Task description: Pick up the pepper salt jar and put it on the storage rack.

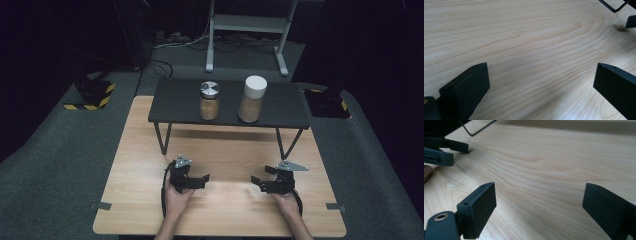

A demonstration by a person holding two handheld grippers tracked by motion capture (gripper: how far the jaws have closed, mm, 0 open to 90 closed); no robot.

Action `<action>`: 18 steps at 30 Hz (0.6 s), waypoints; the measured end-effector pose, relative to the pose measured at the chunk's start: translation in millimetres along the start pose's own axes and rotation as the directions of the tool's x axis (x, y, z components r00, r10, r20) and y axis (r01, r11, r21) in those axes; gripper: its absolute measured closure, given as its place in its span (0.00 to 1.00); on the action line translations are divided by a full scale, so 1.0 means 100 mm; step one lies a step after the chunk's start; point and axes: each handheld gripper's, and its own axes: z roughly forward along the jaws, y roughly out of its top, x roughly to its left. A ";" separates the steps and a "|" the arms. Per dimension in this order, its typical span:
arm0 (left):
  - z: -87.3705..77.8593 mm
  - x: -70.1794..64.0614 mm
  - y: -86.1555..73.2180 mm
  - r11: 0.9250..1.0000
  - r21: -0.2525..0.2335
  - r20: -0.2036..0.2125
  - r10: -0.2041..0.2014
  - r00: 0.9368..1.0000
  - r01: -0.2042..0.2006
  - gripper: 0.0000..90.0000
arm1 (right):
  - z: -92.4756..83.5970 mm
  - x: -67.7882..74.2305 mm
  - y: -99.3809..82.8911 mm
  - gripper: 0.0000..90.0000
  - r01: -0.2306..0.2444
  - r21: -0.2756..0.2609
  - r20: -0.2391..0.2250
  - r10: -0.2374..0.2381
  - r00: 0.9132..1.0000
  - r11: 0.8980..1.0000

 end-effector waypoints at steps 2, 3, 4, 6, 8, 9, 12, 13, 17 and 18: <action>0.00 0.00 -0.01 1.000 -0.003 -0.001 -0.002 1.000 0.002 0.01 | 0.01 -0.03 0.02 0.13 -0.022 0.012 -0.001 0.022 1.000 1.000; 0.00 0.00 -0.01 1.000 -0.003 -0.001 -0.002 1.000 0.002 0.01 | 0.02 -0.05 0.03 0.13 -0.043 0.020 -0.006 0.043 0.999 0.999; 0.00 0.00 -0.01 1.000 -0.004 -0.001 -0.002 1.000 0.002 0.01 | 0.02 -0.08 0.04 0.13 -0.064 0.028 -0.014 0.065 0.998 0.998; 0.00 0.00 -0.01 1.000 -0.003 -0.002 -0.001 1.000 0.001 0.01 | 0.01 -0.13 0.03 0.13 -0.101 0.026 -0.023 0.102 0.995 0.995; 0.00 0.00 -0.01 1.000 -0.002 -0.001 -0.003 1.000 0.003 0.01 | 0.02 -0.18 0.03 0.13 -0.139 0.037 -0.036 0.140 0.990 0.990; -0.01 0.00 -0.01 1.000 -0.002 0.001 -0.003 1.000 0.003 0.01 | 0.01 -0.20 0.02 0.13 -0.144 0.033 -0.040 0.145 0.989 0.989; -0.01 0.00 -0.01 1.000 0.000 0.002 -0.003 1.000 0.003 0.01 | 0.00 -0.21 0.01 0.13 -0.146 0.032 -0.048 0.148 0.988 0.989; -0.01 0.00 0.00 1.000 0.002 0.001 -0.002 1.000 0.002 0.01 | 0.00 -0.21 0.01 0.12 -0.149 0.032 -0.049 0.151 0.987 0.988; 0.00 0.00 0.00 1.000 0.005 0.000 -0.002 1.000 0.002 0.01 | -0.01 -0.22 0.00 0.12 -0.158 0.031 -0.054 0.159 0.986 0.987; 0.00 0.00 0.00 1.000 0.005 0.000 -0.003 1.000 0.003 0.01 | -0.01 -0.23 0.00 0.12 -0.158 0.031 -0.055 0.160 0.986 0.987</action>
